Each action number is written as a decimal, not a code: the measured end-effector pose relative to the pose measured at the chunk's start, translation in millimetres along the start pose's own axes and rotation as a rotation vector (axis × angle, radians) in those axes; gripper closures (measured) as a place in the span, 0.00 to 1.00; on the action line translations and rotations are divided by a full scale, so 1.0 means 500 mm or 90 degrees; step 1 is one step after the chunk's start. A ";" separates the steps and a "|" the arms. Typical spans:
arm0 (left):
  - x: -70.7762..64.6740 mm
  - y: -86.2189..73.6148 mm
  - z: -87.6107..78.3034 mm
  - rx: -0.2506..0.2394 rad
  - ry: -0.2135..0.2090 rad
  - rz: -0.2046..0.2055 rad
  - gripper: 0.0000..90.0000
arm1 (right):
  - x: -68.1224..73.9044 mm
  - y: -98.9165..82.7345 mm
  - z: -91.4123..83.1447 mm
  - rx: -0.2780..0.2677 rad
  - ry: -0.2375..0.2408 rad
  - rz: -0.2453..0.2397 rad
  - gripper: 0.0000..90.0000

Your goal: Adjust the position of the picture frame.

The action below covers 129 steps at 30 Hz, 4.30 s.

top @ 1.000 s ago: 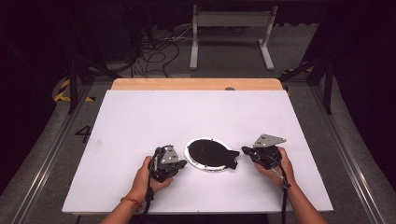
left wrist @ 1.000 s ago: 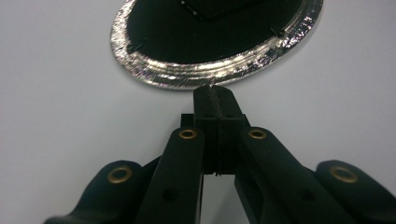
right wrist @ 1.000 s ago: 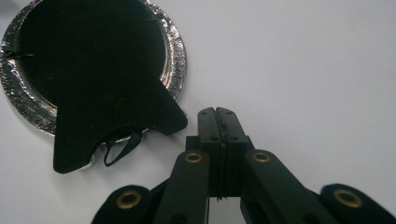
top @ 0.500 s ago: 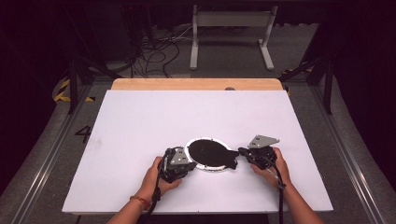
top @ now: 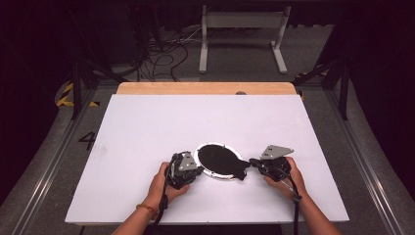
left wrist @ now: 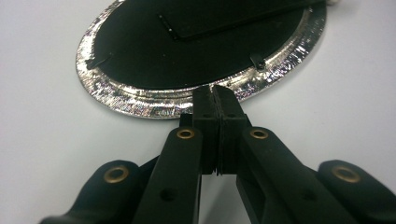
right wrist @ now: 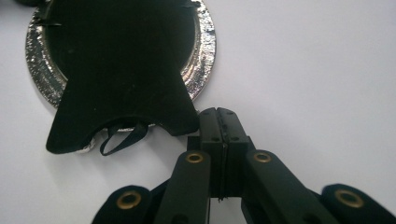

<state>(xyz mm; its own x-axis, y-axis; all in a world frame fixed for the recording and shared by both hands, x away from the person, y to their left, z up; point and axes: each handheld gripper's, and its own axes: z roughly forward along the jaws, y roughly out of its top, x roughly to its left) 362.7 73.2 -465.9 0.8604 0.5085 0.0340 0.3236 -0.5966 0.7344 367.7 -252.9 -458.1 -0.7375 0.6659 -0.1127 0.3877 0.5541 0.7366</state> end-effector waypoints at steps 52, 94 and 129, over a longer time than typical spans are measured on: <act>0.010 0.001 -0.003 0.009 0.008 -0.003 0.98 | 0.093 0.007 -0.003 0.000 0.021 -0.038 1.00; -0.001 0.010 0.004 0.012 -0.008 0.013 1.00 | 0.118 0.013 -0.001 0.001 0.033 -0.045 1.00; 0.019 0.030 0.021 0.025 0.024 0.024 1.00 | 0.140 0.017 0.005 -0.003 0.026 -0.027 1.00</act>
<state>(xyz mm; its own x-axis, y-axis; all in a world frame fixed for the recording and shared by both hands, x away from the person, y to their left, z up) 380.0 62.8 -461.8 0.8568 0.5082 0.0875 0.3071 -0.6392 0.7050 320.7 -200.4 -461.2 -0.7749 0.6211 -0.1172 0.3528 0.5789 0.7351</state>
